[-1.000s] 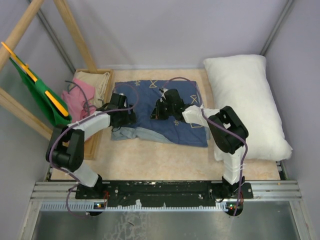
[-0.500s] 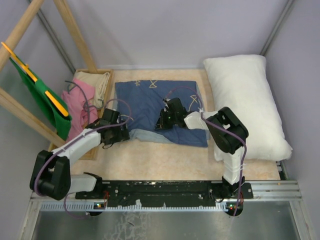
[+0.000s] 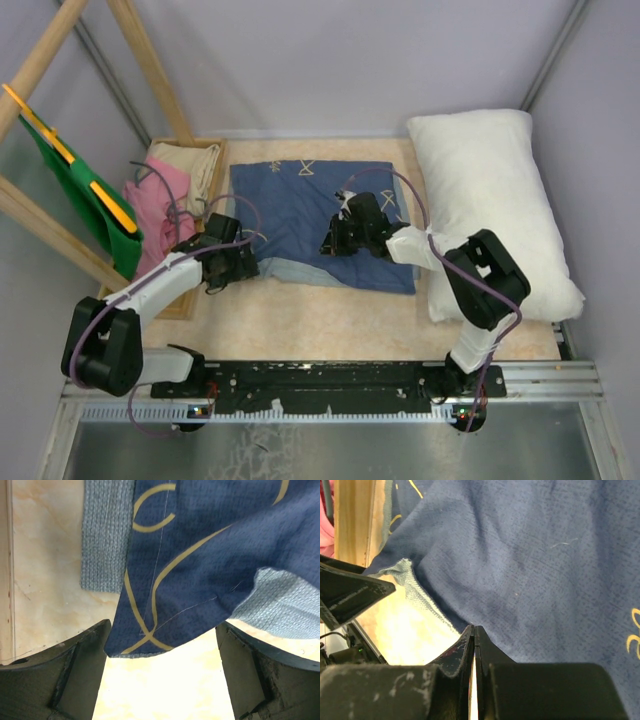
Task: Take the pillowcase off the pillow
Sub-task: Fold the pillowcase at the center of the board.
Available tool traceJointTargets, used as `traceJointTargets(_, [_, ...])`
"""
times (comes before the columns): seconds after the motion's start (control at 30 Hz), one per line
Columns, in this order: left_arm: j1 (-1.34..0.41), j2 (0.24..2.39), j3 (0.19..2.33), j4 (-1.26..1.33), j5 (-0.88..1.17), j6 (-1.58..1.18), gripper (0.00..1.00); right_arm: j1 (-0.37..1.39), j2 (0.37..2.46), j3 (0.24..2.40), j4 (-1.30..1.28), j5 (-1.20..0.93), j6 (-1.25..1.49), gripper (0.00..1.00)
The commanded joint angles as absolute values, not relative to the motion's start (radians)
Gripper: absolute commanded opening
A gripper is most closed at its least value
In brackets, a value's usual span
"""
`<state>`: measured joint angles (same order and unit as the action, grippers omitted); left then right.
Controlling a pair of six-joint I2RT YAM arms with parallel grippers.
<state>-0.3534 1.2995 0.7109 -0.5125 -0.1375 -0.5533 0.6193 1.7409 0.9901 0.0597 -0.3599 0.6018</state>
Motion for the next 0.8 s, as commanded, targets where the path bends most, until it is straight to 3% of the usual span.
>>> traceJointTargets(0.0, [-0.356, 1.315, 0.779, -0.513, -0.174, -0.582, 0.92, 0.598, 1.692, 0.967, 0.061, -0.356, 0.577, 0.03])
traceJointTargets(0.17, [-0.342, 1.297, 0.792, -0.527, -0.133, -0.681, 0.94, 0.597, 1.690, 0.970, 0.061, -0.359, 0.576, 0.03])
traceJointTargets(0.57, [-0.335, 1.295, 0.774, -0.619, -0.229, -0.689, 0.74, 0.587, 1.686, 0.977, 0.052, -0.376, 0.571, 0.03])
traceJointTargets(0.77, [-0.280, 1.210, 0.700, -0.618, -0.209, -0.818, 0.80, 0.584, 1.682, 0.972, 0.052, -0.380, 0.568, 0.03])
